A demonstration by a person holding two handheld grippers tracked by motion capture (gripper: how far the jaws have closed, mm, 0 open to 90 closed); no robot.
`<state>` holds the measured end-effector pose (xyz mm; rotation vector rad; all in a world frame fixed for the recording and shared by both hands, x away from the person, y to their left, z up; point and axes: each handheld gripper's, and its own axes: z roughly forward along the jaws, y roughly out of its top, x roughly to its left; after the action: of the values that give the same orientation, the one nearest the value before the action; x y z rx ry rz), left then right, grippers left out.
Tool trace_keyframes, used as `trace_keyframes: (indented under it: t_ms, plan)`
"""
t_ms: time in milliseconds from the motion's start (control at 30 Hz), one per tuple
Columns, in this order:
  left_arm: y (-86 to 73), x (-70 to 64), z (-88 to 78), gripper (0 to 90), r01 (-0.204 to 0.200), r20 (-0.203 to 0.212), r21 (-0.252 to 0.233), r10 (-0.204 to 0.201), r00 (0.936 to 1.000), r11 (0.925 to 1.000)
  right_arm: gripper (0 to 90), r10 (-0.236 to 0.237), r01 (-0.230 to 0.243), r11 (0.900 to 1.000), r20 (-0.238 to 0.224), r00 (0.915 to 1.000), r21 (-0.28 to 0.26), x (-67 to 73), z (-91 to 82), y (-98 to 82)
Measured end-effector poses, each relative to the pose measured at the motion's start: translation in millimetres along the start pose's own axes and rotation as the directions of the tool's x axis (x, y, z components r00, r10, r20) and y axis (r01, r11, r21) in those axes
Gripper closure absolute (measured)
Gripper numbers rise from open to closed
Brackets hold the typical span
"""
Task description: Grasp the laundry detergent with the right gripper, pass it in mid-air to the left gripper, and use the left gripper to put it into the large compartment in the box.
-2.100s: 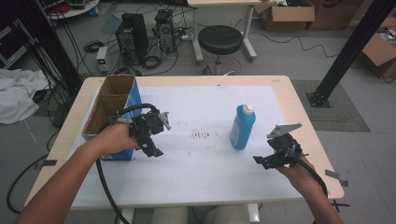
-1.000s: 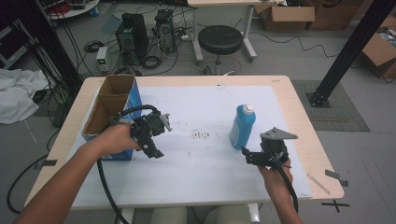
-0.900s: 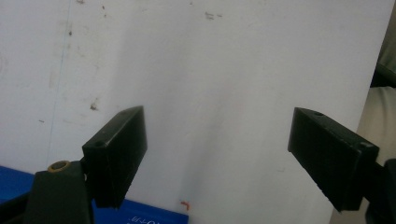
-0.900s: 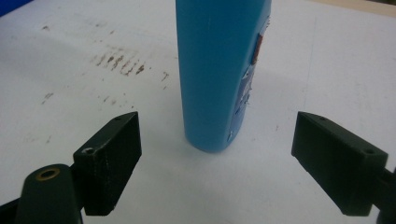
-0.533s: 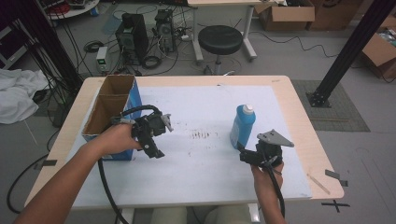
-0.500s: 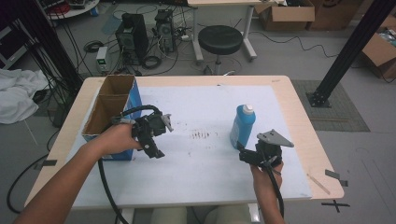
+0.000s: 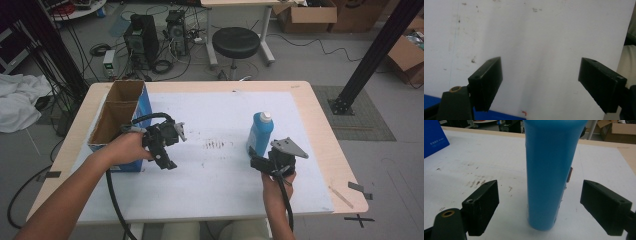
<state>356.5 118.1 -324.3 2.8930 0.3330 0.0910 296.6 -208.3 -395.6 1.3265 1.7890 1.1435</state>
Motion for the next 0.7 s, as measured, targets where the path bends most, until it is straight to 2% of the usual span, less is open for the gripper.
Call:
trace_keyframes:
  t_ms: [300,700]
  plan:
    - [-0.3,0.8,0.8,20.3,-0.001,0.005,0.001,0.001,1.0000,1.0000,15.0,0.014,-0.013,1.000,0.048,0.9987,-0.021,2.8,11.3,-2.3]
    - [-0.1,1.4,1.7,20.3,-0.007,0.012,0.000,0.007,0.9999,1.0000,14.9,0.036,-0.032,0.998,0.078,0.9963,-0.047,7.7,25.5,1.0]
